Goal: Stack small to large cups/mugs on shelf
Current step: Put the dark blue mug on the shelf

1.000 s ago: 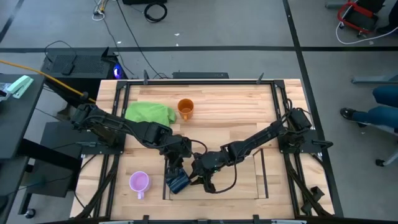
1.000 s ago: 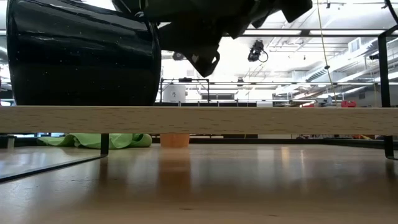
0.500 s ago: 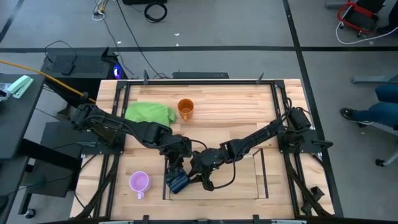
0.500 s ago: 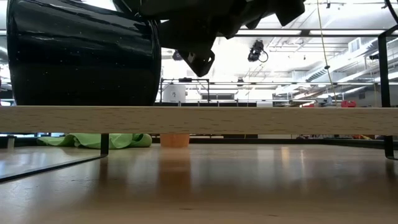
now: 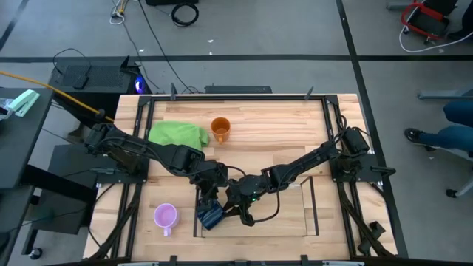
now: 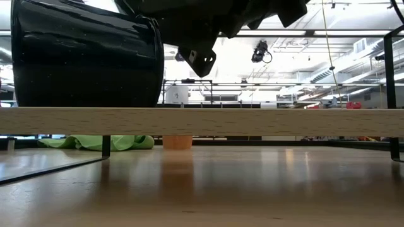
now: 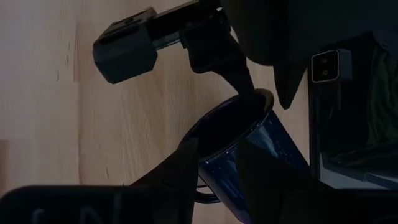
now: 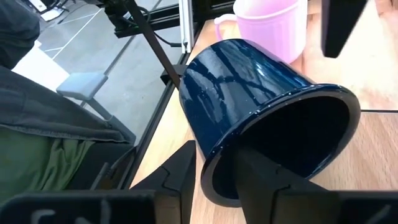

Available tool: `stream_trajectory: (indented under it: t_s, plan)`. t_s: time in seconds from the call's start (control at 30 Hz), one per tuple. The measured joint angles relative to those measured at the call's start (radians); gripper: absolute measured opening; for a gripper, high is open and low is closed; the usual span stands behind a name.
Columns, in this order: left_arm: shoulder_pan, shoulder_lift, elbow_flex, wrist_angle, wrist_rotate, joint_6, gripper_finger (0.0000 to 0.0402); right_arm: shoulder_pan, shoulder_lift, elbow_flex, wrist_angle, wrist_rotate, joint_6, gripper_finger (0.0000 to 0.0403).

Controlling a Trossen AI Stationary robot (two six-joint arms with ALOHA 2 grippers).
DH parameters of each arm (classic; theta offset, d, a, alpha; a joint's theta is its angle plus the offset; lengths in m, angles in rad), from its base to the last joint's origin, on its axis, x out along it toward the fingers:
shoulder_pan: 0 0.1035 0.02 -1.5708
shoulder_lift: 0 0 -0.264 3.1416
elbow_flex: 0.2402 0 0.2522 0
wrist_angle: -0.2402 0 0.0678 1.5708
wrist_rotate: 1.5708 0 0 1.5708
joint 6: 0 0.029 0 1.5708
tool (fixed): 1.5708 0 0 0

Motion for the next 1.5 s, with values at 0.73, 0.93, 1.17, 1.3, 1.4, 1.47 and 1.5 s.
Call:
stream_trajectory:
  t_s: [0.73, 0.93, 1.17, 1.3, 1.4, 1.47, 1.5]
  plan:
    - [0.000, 0.000, 0.000, -0.001, -0.008, 0.008, 0.0110, 0.000, 0.000, 0.000, 0.005, 0.000, -0.015, 0.0023]
    - [0.000, 0.000, 0.000, -0.001, -0.008, 0.008, 0.0111, 0.000, 0.000, 0.000, 0.001, 0.001, -0.048, 0.0021]
    - [0.000, 0.000, 0.000, -0.002, -0.008, 0.008, 0.0112, 0.001, -0.001, 0.000, -0.032, 0.028, -0.070, 0.0020]
    - [0.000, 0.000, 0.000, -0.002, -0.008, 0.008, 0.0110, 0.001, -0.006, 0.000, -0.041, 0.035, -0.085, 0.0014]
    - [0.000, 0.000, 0.000, -0.002, -0.008, 0.008, 0.0110, 0.005, -0.014, 0.000, -0.049, 0.050, -0.104, 0.0009]
    - [0.000, 0.000, 0.000, -0.003, -0.008, 0.008, 0.0111, 0.009, -0.019, 0.000, -0.049, 0.058, -0.113, 0.0008]
    - [0.000, 0.000, 0.000, -0.005, -0.008, 0.010, 0.0112, 0.011, -0.022, 0.000, -0.053, 0.060, -0.113, 0.0008]
